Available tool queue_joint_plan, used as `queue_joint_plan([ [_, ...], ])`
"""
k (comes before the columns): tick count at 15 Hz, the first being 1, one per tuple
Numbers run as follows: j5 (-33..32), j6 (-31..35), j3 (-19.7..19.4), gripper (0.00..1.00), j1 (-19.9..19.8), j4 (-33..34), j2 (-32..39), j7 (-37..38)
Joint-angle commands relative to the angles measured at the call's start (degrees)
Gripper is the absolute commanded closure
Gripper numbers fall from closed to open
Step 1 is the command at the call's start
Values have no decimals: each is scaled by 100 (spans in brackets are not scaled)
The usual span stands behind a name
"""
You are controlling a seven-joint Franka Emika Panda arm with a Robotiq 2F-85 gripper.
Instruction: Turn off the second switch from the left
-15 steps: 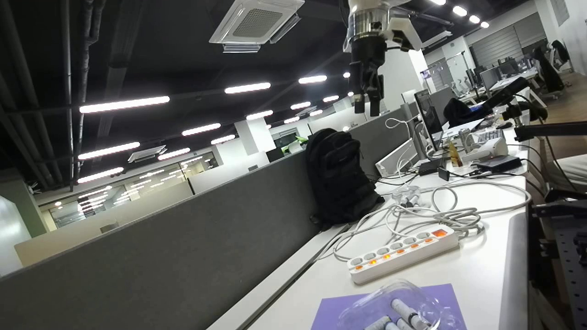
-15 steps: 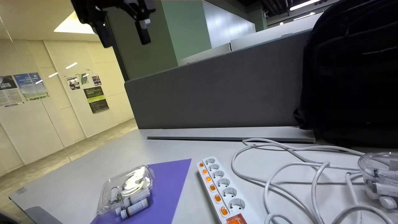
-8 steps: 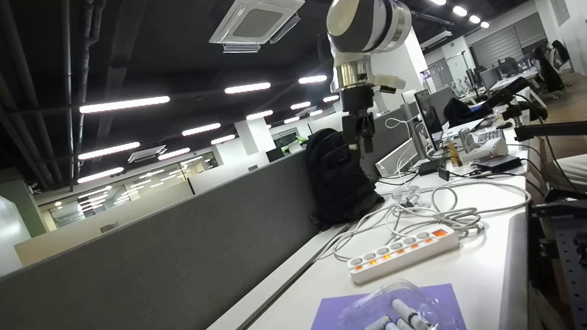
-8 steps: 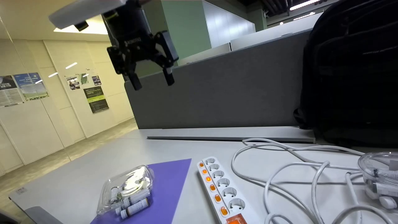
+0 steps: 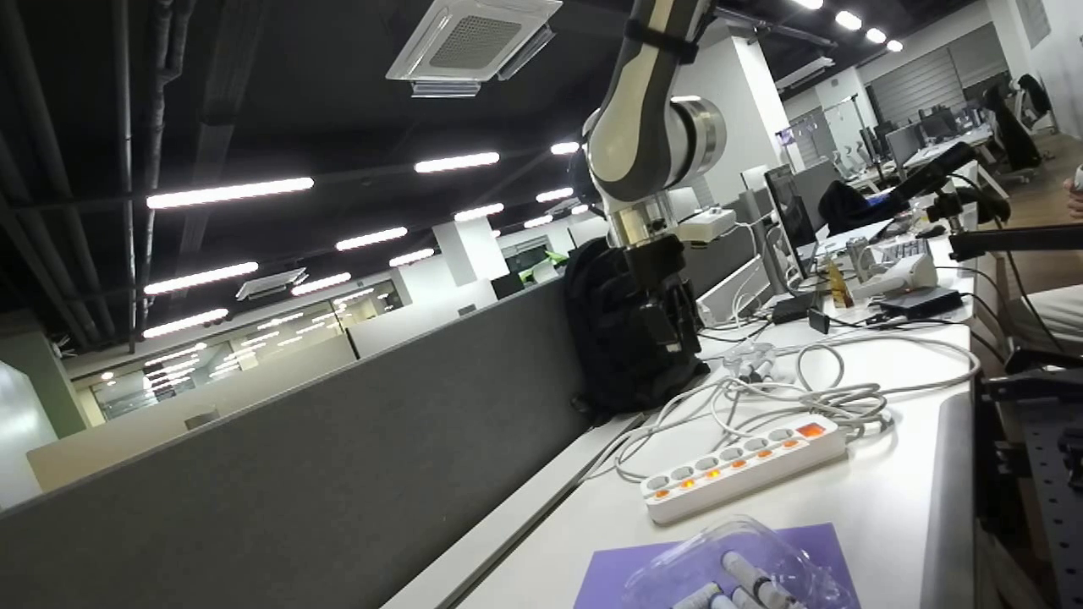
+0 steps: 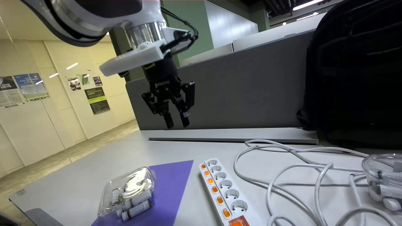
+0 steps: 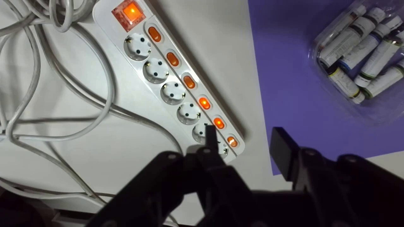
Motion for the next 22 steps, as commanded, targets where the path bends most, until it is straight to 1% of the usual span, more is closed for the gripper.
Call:
queue_joint_plan([
  [1, -12, -244, 46, 81, -126, 648, 764, 179],
  [2, 21, -269, 53, 89, -147, 755, 921, 146],
  [4, 109, -285, 82, 100, -177, 930, 1207, 21],
  [9, 553, -106, 263, 100, -254, 1150, 1718, -513],
  [11, 708, -168, 320, 100, -319, 1239, 1846, -620],
  [12, 527, -80, 324, 99, -279, 1027, 1689, -450],
  [16, 601, -71, 359, 100, -338, 1110, 1824, -533],
  [18, 704, 271, 395, 100, -360, 974, 1817, -542],
  [22, 991, 869, 562, 100, -440, 807, 1963, -878],
])
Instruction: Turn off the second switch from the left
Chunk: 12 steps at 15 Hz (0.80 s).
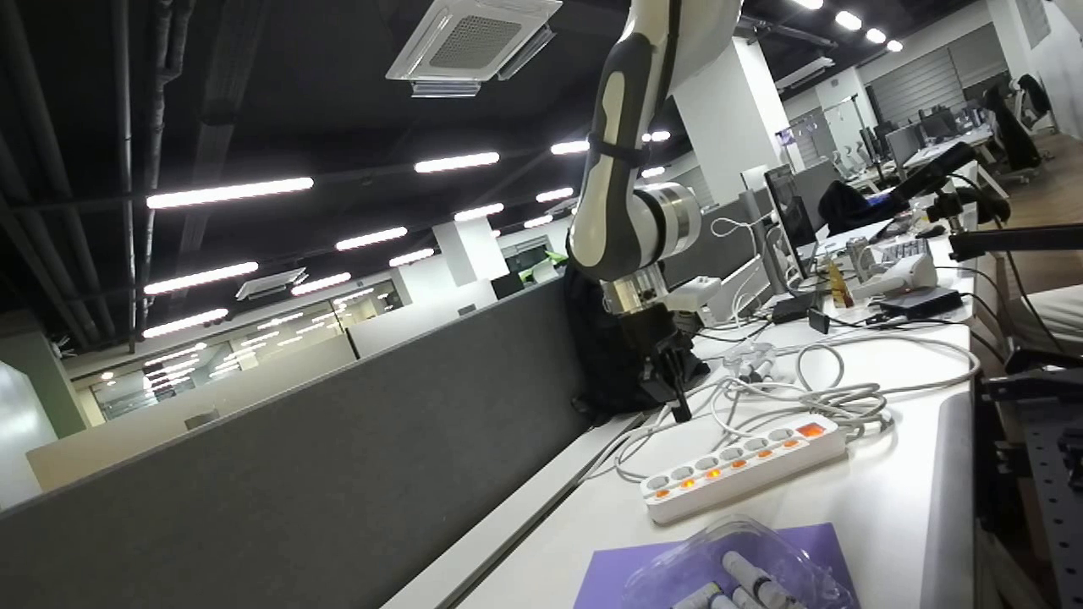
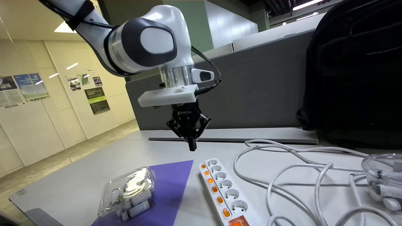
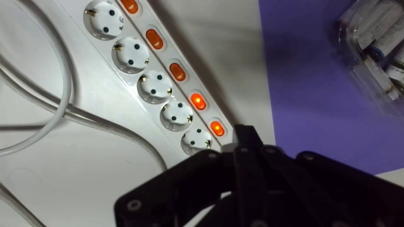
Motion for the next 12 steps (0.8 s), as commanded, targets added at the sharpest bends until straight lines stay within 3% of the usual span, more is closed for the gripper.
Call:
queue_joint_plan([
  [1, 195, 564, 207, 100, -144, -178, 132, -239],
  [7, 230, 1550, 480, 100, -317, -263, 559, -280],
  [12, 155, 1921, 613, 100, -572, -137, 952, -132],
])
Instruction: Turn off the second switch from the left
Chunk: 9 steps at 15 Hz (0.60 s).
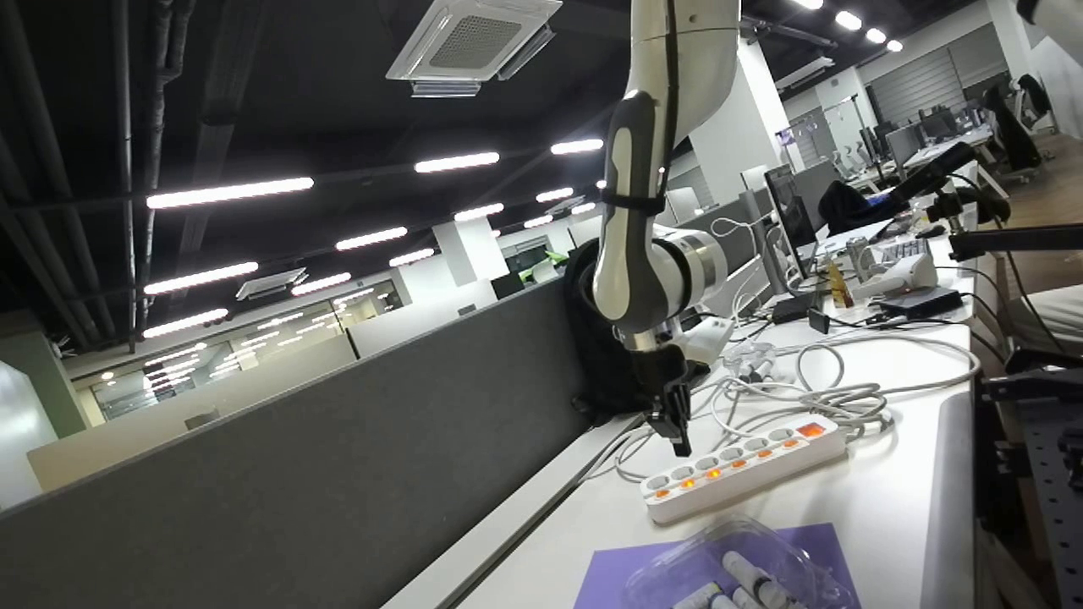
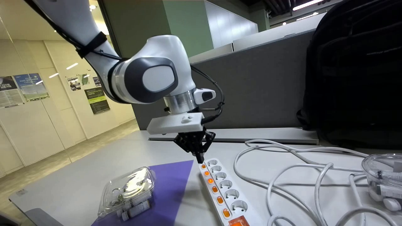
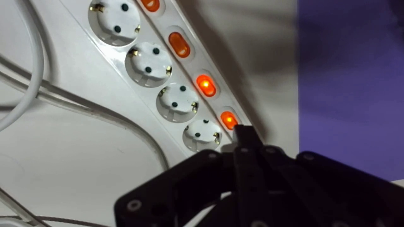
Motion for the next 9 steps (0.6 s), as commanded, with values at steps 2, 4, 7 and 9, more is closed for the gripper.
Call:
queue_joint_plan([
  [2, -56, 114, 155, 100, -319, 170, 313, 156],
  [4, -90, 88, 172, 100, -391, 216, 428, 175],
  [7, -134, 80, 197, 100, -451, 259, 553, 198],
  [9, -151, 85, 228, 100, -473, 278, 602, 193],
])
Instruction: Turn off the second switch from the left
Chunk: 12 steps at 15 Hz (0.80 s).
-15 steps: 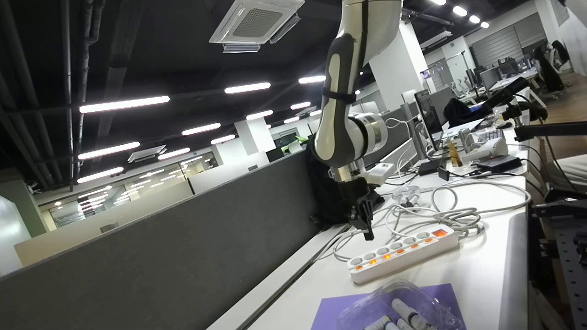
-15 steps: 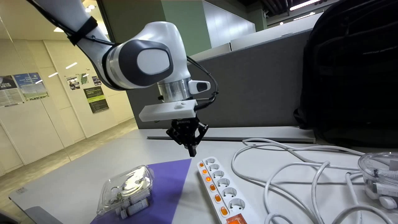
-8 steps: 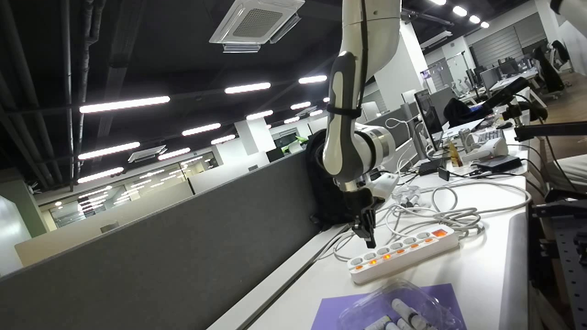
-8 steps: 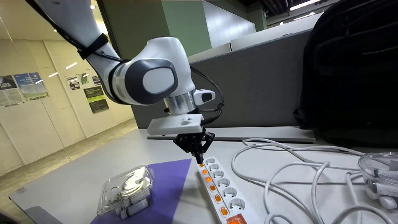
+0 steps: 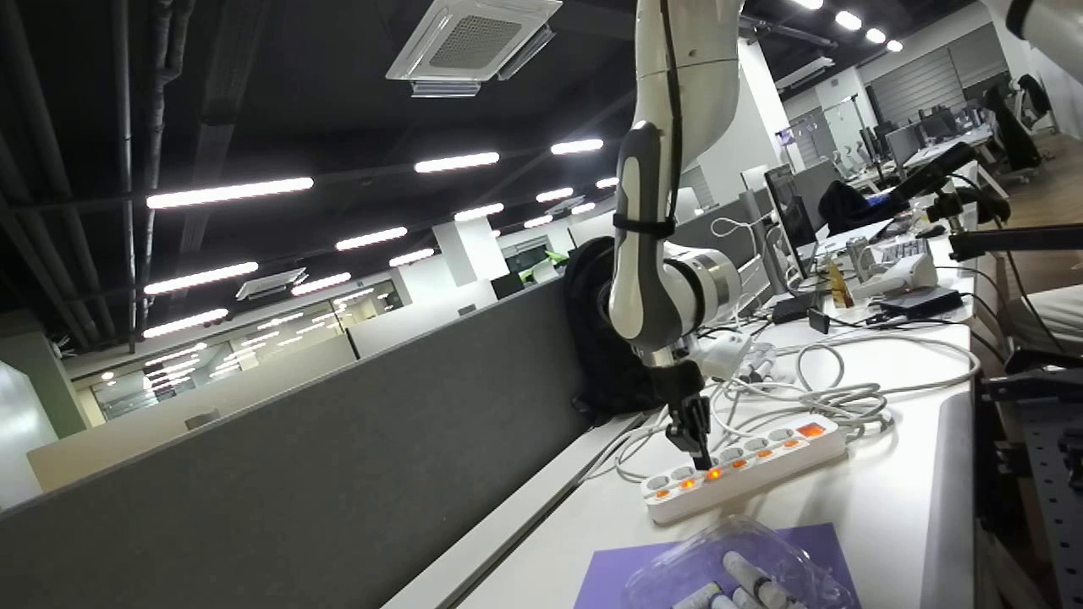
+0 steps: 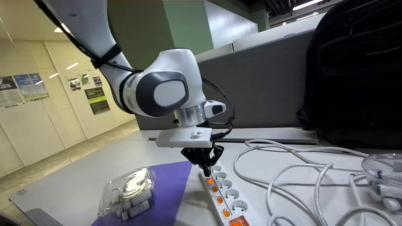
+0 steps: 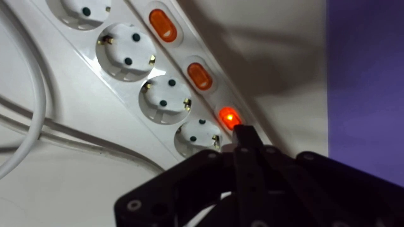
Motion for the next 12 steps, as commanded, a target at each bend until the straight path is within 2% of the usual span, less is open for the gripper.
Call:
queue_joint_plan([
  [1, -128, -21, 132, 100, -121, 141, 118, 178],
  [12, -128, -121, 263, 100, -157, 382, 252, 192],
])
